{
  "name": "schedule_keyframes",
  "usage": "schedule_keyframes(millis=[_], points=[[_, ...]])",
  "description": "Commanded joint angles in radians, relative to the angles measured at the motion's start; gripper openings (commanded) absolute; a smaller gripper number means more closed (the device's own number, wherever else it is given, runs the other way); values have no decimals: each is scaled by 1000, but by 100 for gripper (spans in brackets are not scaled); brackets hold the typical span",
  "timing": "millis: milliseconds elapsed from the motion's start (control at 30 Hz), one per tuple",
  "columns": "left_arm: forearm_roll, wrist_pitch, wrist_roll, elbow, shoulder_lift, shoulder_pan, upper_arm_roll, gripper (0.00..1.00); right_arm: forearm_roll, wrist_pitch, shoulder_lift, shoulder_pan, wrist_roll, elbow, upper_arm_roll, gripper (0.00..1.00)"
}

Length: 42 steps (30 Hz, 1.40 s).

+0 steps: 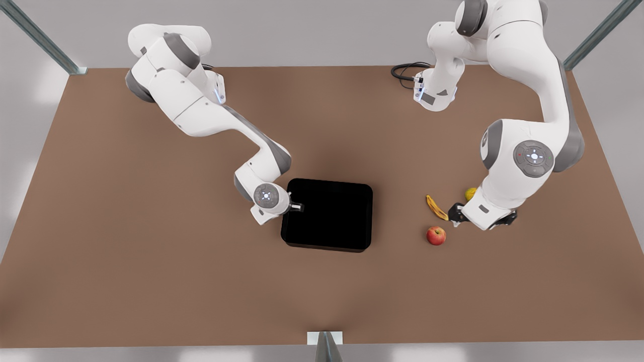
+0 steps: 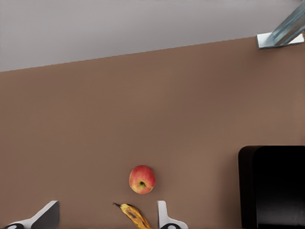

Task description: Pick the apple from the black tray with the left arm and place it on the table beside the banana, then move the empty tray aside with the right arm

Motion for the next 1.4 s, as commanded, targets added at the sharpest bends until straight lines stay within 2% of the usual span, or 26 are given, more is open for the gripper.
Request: schedule_keyframes(millis=[0, 33, 67, 100, 133, 267, 400, 467, 500, 667, 800, 867, 967, 1033, 1367], points=[[-9, 3, -154, 0, -1, -1, 0, 100, -14, 9, -1, 0, -114, 0, -1, 89], [-9, 3, -154, 0, -1, -1, 0, 100, -11, 9, 1, 0, -112, 0, -1, 79], [-9, 3, -154, 0, -1, -4, -1, 100, -8, 9, -1, 0, -114, 2, -1, 62], [-26, 1, -156, 0, -1, -4, -3, 100, -5, 7, -1, -2, -111, 2, -1, 50], [-80, 1, -182, 0, -1, 21, 6, 100, -5, 6, -1, -2, -106, 2, -1, 44], [-141, -178, 145, -39, -86, 78, 15, 100, -3, 0, -1, -2, -103, 3, -2, 30], [-143, -63, 128, -50, -56, 81, 12, 100, -3, -2, -2, -2, -103, 6, 1, 21], [-140, -63, 102, -44, -56, 82, 14, 100, -5, -3, -13, -2, -106, 12, 4, 19], [-94, -62, 79, -44, -56, 78, 12, 100, -5, -16, -19, -2, -106, 14, 16, 14], [-92, -68, 62, -41, -61, 81, 18, 100, -5, -58, -48, -2, -114, 17, 31, 8], [-91, -74, 56, -32, -69, 88, 18, 100, -3, -210, -125, -43, -210, 15, 54, 8], [-89, -74, 35, -32, -67, 87, 15, 100, -3, -281, -156, -80, -276, 15, 70, 8], [-89, -74, 35, -30, -67, 87, 17, 100, -3, -374, -182, -201, -378, 15, 153, 8], [-89, -74, 35, -32, -67, 87, 17, 100, -3, -419, -197, -252, -443, 15, 169, 8], [-78, -72, 39, -32, -64, 85, 15, 100, -3, -588, -275, -474, -919, 23, 156, 8]])
